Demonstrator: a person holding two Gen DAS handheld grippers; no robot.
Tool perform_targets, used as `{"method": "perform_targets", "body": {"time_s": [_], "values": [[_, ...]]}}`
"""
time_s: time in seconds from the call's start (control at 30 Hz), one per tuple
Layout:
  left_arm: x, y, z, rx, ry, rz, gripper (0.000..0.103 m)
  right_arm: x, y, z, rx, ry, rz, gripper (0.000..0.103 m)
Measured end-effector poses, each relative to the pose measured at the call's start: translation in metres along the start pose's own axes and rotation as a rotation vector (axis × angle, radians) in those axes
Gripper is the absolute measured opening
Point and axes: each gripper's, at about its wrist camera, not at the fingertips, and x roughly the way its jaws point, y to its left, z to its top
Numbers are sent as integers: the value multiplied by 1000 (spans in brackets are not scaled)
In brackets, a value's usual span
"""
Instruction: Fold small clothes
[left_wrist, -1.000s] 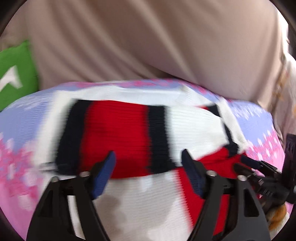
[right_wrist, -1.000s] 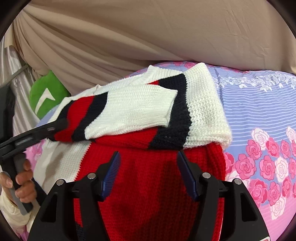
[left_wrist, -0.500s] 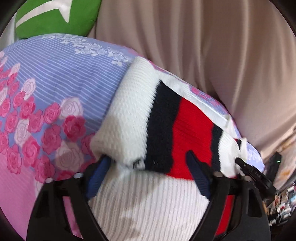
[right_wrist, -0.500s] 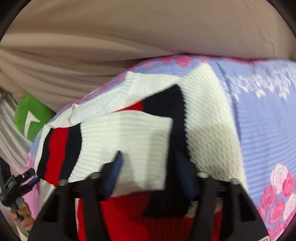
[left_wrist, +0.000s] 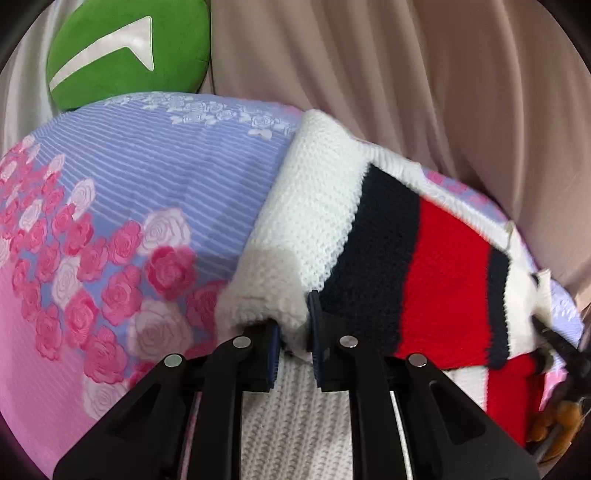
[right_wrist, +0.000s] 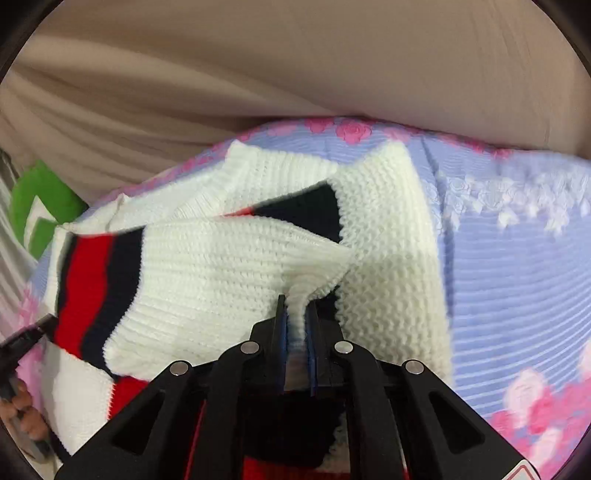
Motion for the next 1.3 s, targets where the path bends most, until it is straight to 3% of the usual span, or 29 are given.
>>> {"method": "perform_targets", "body": {"time_s": [0.07,0.1,0.13,0.2,0.23,0.33,0.4,0.47,0.6,0.7,0.8,0.87,0.93,0.97,1.0,1.13,1.2,1.3], "values": [[-3,-4,-1,21,-16,17,13,-26,4,4,9,-74,70,8],[-4,-3,-2,21,-17,16,14,-33,6,3,0,-98,65,8],[-3,-2,-3,19,-20,14,15,-30,4,2,-6,-90,45,8],[-4,0,-8,23,-27,14,15,0,-7,-8,-20,16,-39,10],[-6,-1,-10,30,-35,17,15,10,-14,-14,-8,36,-35,9],[-11,-6,-15,44,-53,35,16,-26,-8,-4,48,-50,-25,19],[-17,-4,-19,35,-60,33,16,-49,16,4,19,-111,33,22],[-13,0,-16,20,-63,30,16,-52,58,14,-52,-97,126,28],[-14,-1,-17,22,-65,34,16,-4,163,18,-285,6,248,50],[-14,1,-17,18,-62,25,16,47,219,17,-399,65,245,61],[-13,2,-17,22,-59,20,17,93,249,18,-455,106,214,71],[-12,2,-16,24,-56,18,17,120,258,16,-480,149,174,73],[-12,3,-15,22,-54,15,17,129,262,13,-519,162,128,67],[-11,3,-15,21,-53,14,17,126,263,15,-541,145,128,41],[-11,3,-15,22,-53,15,17,123,267,22,-533,149,149,8],[-10,1,-15,33,-55,26,17,98,275,43,-507,32,196,7],[-9,1,-15,34,-56,29,17,109,280,45,-497,39,205,7],[-9,0,-15,37,-56,30,17,162,278,32,-515,157,107,7]]}}
